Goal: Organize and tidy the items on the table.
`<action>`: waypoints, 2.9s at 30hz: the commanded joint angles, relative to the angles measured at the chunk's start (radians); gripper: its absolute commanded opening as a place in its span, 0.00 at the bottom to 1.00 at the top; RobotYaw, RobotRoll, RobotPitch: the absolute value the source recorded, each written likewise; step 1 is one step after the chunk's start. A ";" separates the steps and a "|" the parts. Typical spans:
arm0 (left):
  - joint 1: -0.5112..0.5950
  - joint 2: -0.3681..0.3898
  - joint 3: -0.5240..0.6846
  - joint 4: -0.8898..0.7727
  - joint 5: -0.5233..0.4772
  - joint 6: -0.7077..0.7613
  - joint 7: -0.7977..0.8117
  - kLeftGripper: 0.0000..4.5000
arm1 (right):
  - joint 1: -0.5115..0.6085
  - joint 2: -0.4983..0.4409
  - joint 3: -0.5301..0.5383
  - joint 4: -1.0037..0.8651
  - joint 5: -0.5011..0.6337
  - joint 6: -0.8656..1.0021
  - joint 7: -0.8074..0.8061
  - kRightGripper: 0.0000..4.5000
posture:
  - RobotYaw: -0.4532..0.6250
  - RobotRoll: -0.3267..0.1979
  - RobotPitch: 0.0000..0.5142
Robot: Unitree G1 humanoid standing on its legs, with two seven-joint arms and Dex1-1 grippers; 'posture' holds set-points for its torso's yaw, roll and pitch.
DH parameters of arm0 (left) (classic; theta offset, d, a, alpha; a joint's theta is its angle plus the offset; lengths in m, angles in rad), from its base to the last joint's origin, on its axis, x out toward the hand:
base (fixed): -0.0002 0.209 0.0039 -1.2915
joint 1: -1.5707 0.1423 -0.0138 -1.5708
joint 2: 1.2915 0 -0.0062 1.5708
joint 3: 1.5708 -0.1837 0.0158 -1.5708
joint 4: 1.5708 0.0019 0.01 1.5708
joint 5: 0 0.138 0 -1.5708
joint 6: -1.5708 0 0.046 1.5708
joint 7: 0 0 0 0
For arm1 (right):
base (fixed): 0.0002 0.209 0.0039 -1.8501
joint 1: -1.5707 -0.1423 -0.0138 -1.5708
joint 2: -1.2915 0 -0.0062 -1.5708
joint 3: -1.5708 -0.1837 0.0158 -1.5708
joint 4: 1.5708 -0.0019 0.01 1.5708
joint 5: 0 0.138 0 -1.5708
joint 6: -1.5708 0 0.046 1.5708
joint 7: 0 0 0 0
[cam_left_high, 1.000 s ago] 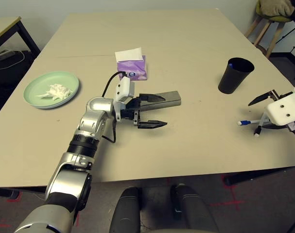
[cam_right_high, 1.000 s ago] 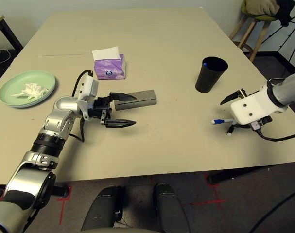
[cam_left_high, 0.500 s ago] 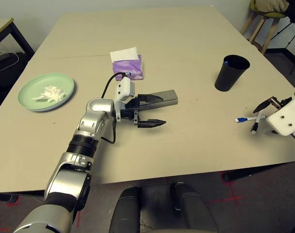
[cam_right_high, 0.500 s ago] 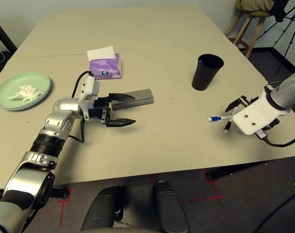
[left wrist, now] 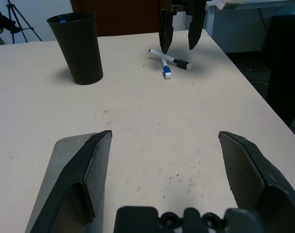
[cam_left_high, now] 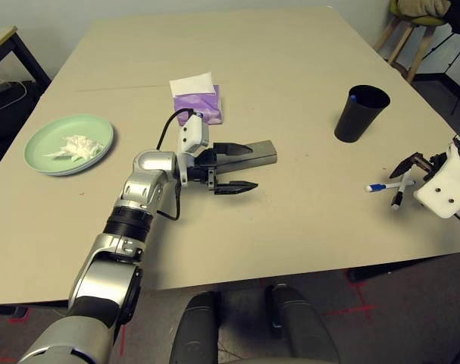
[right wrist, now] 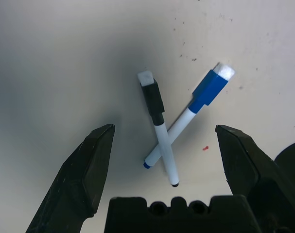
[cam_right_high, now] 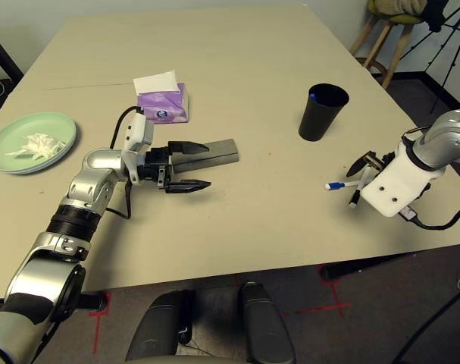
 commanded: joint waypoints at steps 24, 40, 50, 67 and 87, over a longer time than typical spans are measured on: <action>-0.037 -0.006 0.008 0.056 0.006 -0.033 0.016 0.99 | 0.014 -0.014 0.051 0.026 0.163 -0.049 0.195 1.00 | 0.46 0.62 0.28; -0.011 0.008 0.016 0.020 -0.001 -0.020 0.031 0.99 | -0.021 0.000 0.061 0.041 0.095 -0.036 0.199 1.00 | 0.48 0.62 0.33; 0.001 0.008 0.021 -0.005 0.000 -0.008 0.042 0.99 | -0.059 0.016 0.092 0.062 0.022 -0.051 0.143 1.00 | 0.49 0.62 0.36; 0.021 0.008 0.022 -0.046 -0.006 0.016 0.057 0.99 | -0.050 0.021 0.118 0.075 0.003 -0.072 0.120 1.00 | 0.50 0.62 0.43; 0.036 0.009 0.026 -0.065 -0.005 0.022 0.074 1.00 | -0.113 0.044 0.162 0.090 -0.134 -0.088 -0.004 0.62 | 0.52 0.62 0.41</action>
